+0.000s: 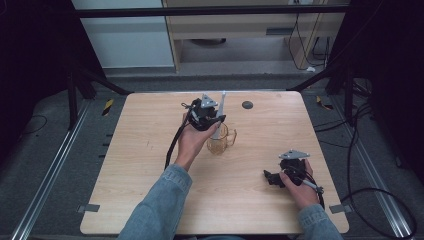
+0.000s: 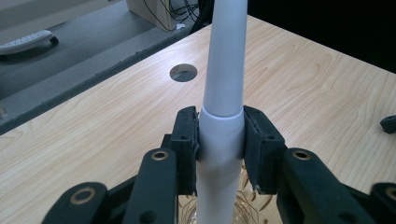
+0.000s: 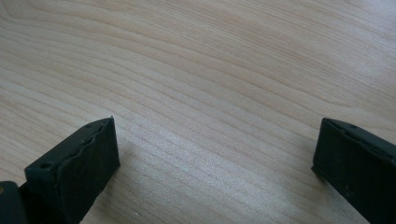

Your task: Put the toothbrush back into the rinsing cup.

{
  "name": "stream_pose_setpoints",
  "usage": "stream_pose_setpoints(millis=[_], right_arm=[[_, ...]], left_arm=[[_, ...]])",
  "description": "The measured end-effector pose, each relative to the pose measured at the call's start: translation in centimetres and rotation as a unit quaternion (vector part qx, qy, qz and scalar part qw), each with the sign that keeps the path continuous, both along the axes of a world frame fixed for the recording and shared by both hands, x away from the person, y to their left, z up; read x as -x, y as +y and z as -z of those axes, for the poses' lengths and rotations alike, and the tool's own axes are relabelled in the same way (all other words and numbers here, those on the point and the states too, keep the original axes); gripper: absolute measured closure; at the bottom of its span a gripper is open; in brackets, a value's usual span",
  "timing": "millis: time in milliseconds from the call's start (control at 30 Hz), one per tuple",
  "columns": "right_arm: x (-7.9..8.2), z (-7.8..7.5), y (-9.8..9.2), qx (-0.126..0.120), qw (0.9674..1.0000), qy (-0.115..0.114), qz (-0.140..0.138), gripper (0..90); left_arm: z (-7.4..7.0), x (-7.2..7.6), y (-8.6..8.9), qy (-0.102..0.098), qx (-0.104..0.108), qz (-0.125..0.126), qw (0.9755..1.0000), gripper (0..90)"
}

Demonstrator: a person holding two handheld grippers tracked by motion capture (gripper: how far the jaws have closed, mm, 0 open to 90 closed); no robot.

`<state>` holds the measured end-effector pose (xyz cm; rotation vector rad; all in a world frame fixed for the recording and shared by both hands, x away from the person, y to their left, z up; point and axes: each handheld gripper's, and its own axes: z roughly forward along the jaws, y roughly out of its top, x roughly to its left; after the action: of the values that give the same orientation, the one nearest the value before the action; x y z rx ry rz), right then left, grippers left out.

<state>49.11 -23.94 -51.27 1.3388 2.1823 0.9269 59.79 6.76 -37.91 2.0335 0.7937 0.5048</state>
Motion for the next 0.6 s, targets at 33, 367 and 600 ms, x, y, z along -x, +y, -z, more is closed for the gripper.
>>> stream_pose_setpoints(millis=[33, 367, 600], right_arm=[[0.0, 0.0, 0.0, 0.0, 1.0, 0.0, 0.0, 0.4], [0.0, 0.0, 0.0, 0.0, 1.0, 0.0, 0.0, 0.3], [0.0, 0.0, 0.0, 0.0, 1.0, 0.0, 0.0, 0.4]], left_arm=[[0.01, 0.01, 0.0, 0.0, -0.001, 0.001, 1.0, 67.5], [0.48, -0.05, 0.03, 0.006, -0.003, 0.003, 1.0, 67.6], [0.9, -0.23, -0.05, 0.01, -0.005, 0.003, 0.9999, 67.5]])
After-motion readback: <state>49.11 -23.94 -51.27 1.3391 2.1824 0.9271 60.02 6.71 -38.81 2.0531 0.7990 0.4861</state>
